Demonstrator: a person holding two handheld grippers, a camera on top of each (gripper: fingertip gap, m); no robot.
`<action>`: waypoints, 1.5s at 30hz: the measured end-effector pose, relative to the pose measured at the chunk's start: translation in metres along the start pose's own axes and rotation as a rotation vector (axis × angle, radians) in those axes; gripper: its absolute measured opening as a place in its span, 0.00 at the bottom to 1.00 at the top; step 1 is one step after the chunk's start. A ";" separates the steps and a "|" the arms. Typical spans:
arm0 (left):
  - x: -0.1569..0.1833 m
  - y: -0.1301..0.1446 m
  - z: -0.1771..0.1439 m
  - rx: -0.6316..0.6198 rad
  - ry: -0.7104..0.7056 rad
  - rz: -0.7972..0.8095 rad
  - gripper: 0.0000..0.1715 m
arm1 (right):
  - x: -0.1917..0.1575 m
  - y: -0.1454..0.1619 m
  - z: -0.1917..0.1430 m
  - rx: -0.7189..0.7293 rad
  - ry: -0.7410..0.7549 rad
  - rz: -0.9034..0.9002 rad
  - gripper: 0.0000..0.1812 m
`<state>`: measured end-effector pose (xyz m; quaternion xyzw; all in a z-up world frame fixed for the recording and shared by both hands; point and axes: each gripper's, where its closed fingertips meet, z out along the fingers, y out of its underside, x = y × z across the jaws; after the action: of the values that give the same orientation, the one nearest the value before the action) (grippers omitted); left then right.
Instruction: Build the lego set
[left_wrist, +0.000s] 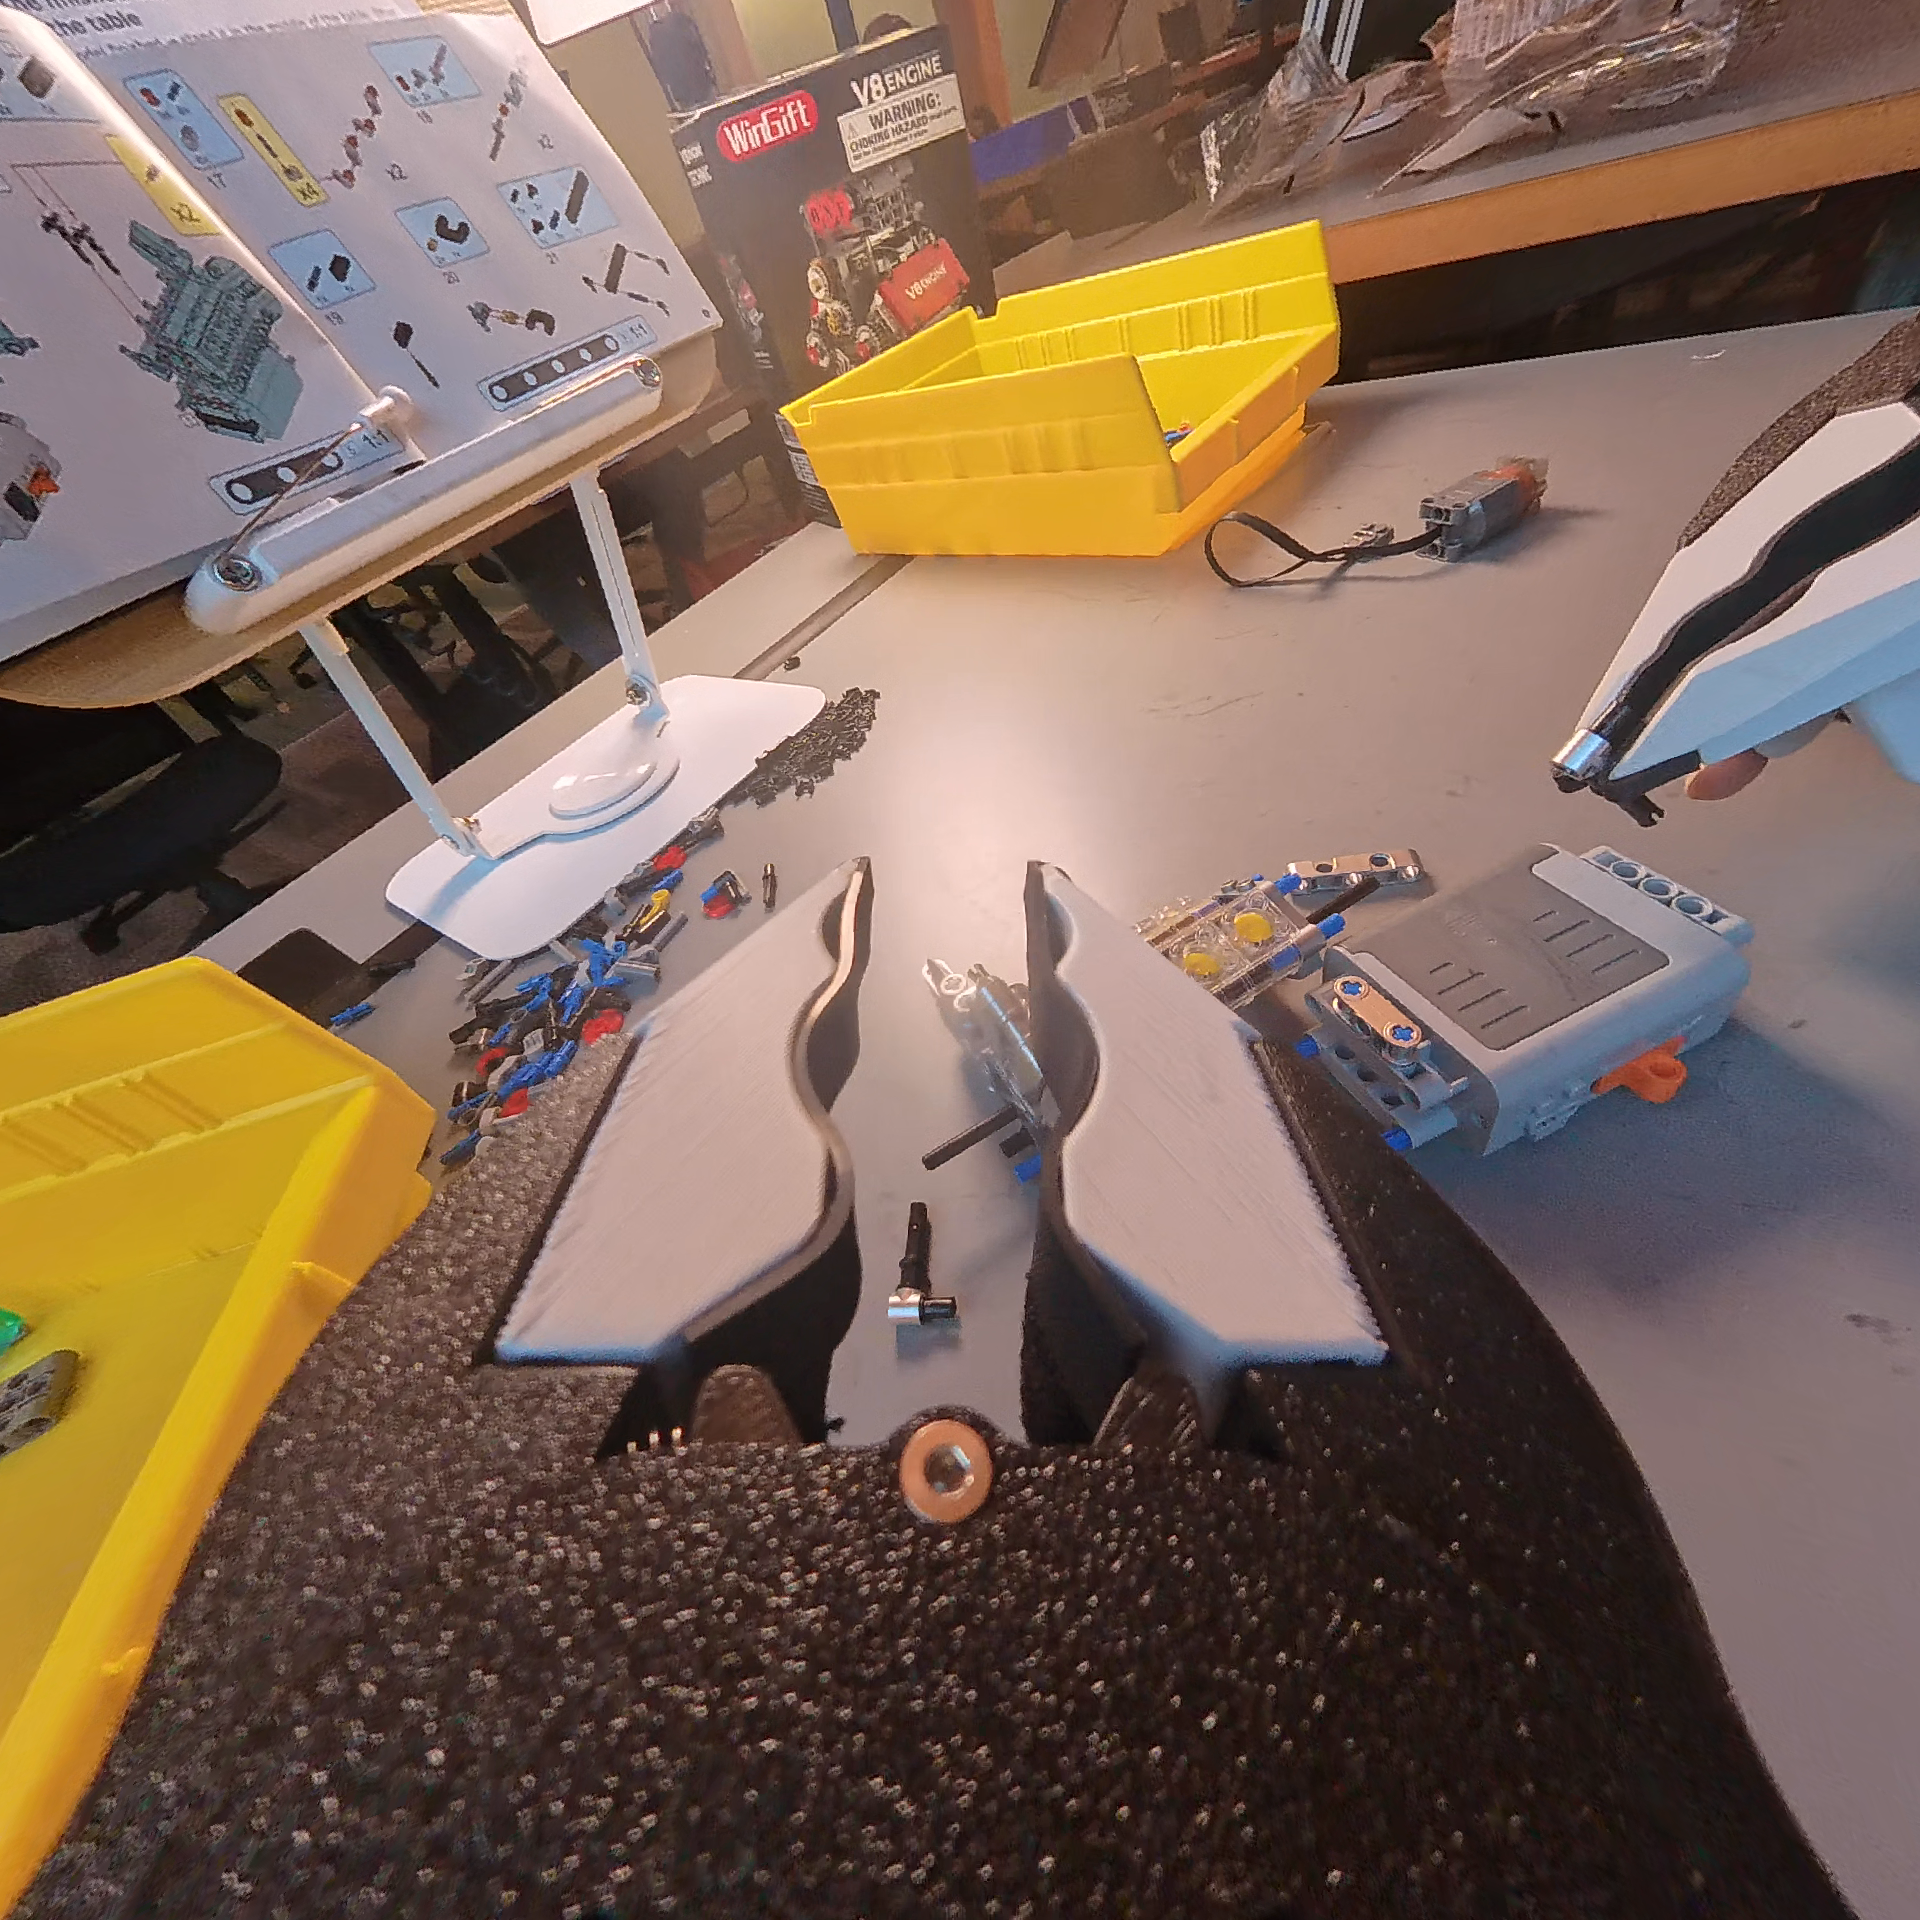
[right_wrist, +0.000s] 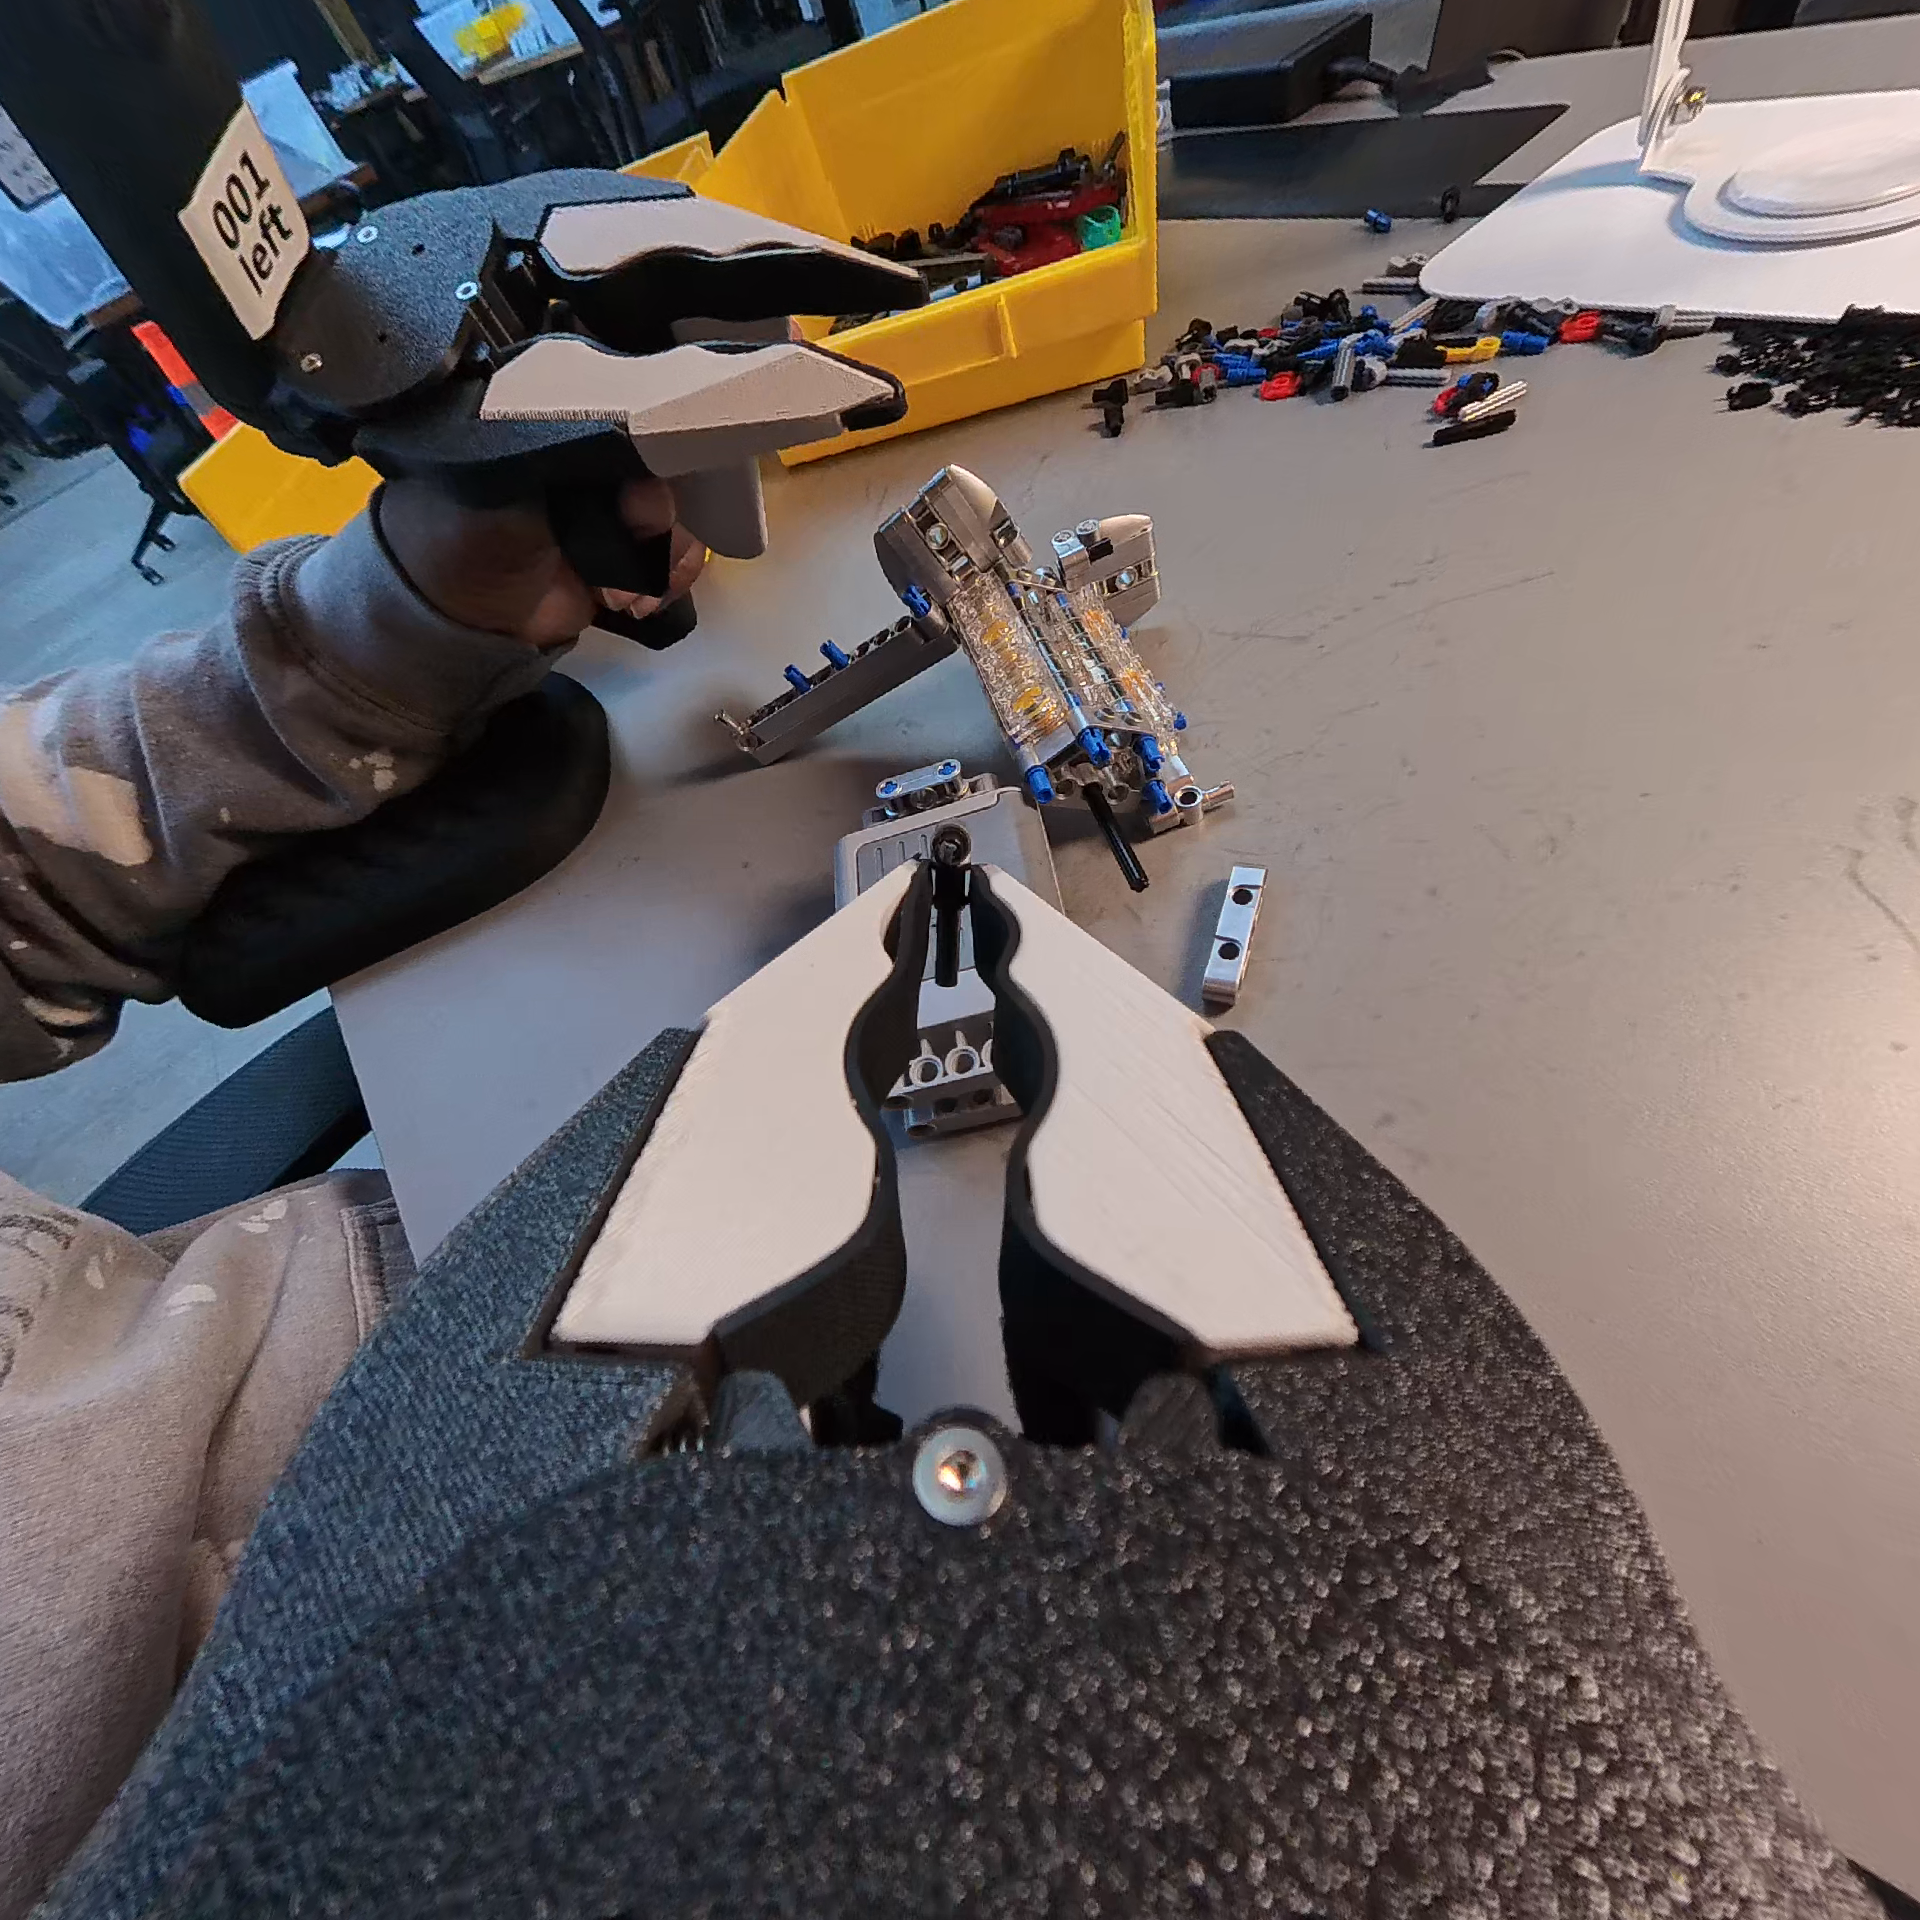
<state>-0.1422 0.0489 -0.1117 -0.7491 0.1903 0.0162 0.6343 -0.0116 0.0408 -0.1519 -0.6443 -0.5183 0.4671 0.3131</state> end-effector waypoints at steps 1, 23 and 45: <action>0.001 0.000 0.000 0.000 0.001 0.004 0.16 | 0.000 0.000 0.000 -0.002 -0.004 0.001 0.03; 0.139 -0.060 0.001 0.104 0.586 -0.281 0.02 | -0.047 -0.070 -0.020 0.435 -0.290 -0.039 0.03; 0.164 -0.021 0.002 -0.055 0.641 -0.032 0.00 | -0.048 -0.024 -0.025 -0.106 -0.287 -0.540 0.03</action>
<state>0.0170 0.0099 -0.1362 -0.7358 0.3682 -0.2253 0.5219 0.0015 0.0029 -0.1078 -0.4262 -0.7332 0.4258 0.3154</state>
